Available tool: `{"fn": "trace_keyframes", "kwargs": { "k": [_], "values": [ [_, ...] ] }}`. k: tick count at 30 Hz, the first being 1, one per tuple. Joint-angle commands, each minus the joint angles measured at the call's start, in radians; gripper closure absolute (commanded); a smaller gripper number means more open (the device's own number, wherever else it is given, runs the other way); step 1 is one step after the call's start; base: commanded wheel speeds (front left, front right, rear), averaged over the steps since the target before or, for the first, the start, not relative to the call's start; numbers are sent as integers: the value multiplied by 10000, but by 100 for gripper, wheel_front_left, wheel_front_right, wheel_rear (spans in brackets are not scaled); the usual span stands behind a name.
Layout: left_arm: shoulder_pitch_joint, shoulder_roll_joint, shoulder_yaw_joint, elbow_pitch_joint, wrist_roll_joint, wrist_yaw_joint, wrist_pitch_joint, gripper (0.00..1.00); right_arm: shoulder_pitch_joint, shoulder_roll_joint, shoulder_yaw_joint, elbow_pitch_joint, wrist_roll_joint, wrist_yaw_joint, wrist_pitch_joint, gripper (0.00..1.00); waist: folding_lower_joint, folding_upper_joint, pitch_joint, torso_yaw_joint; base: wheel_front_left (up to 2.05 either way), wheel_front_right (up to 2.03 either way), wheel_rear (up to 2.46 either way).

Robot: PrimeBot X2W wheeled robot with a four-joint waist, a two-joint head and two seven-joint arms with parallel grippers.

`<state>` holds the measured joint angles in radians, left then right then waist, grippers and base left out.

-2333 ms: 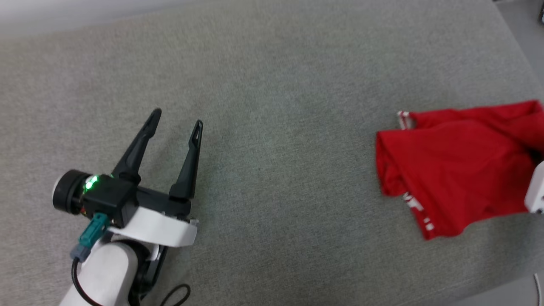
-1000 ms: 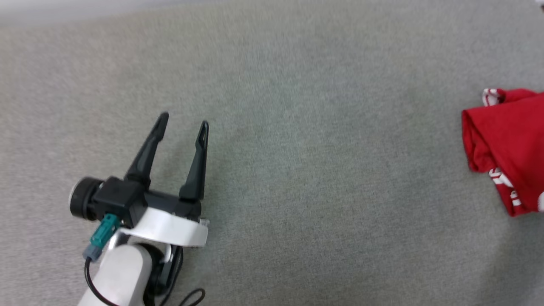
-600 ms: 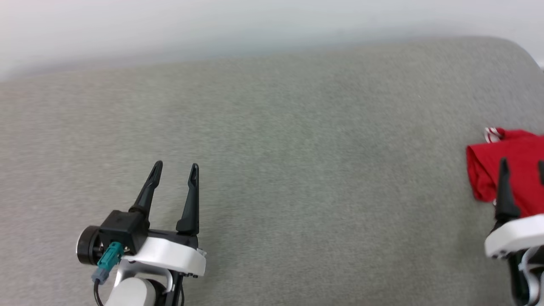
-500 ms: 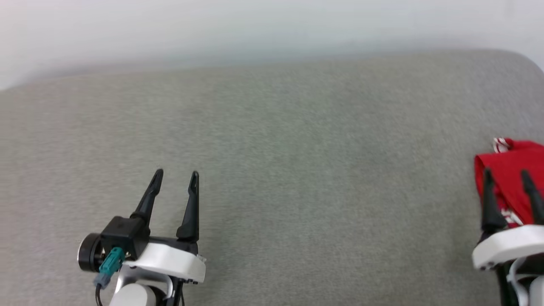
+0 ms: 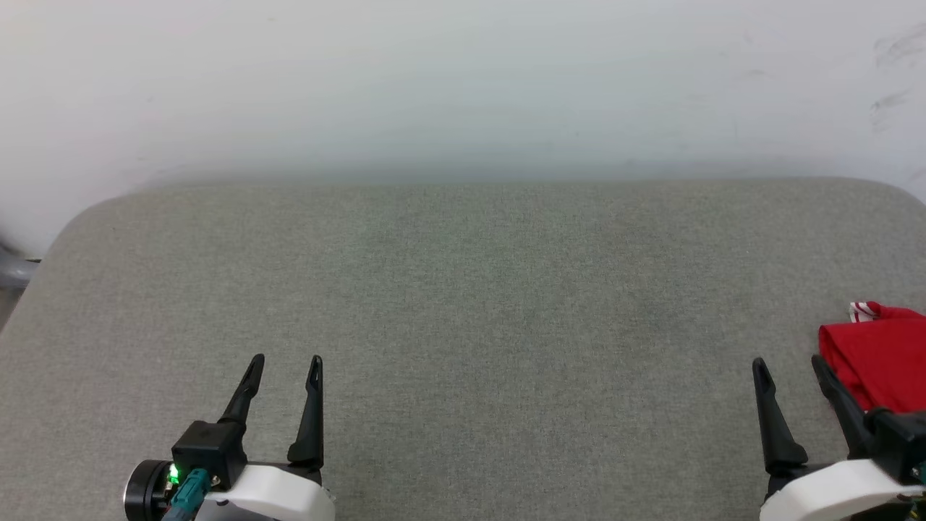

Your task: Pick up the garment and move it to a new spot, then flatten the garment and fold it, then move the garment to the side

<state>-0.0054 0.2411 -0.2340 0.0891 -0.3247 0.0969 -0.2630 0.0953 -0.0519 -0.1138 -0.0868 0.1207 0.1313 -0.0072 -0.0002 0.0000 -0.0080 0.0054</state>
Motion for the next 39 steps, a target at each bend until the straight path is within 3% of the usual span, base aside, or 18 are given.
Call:
{"fn": "trace_keyframes", "kwargs": {
  "k": [1,12,25,26,29,39],
  "values": [
    [110,-24,42,25,77,-23,-18,0,198,23,16,-141,-16,-11,51,0,2,0,-104,26,0,0,0],
    [317,-149,176,366,106,-97,-19,0,825,26,26,-824,120,-10,207,0,2,0,-309,13,0,0,0],
    [130,-186,215,592,82,-229,-19,0,713,28,132,-615,234,-10,105,0,2,0,-309,-20,0,0,0],
    [207,-192,194,575,104,-197,1,100,713,2,123,-632,226,-2,144,100,2,0,-311,-20,0,0,0],
    [297,-279,160,794,37,-204,28,100,730,8,140,-364,296,0,140,100,2,0,-307,-23,0,0,0],
    [111,-479,576,896,-1566,-461,496,100,384,-37,180,72,2175,-1,230,100,2,0,-277,-25,0,0,0]
  ]
}}
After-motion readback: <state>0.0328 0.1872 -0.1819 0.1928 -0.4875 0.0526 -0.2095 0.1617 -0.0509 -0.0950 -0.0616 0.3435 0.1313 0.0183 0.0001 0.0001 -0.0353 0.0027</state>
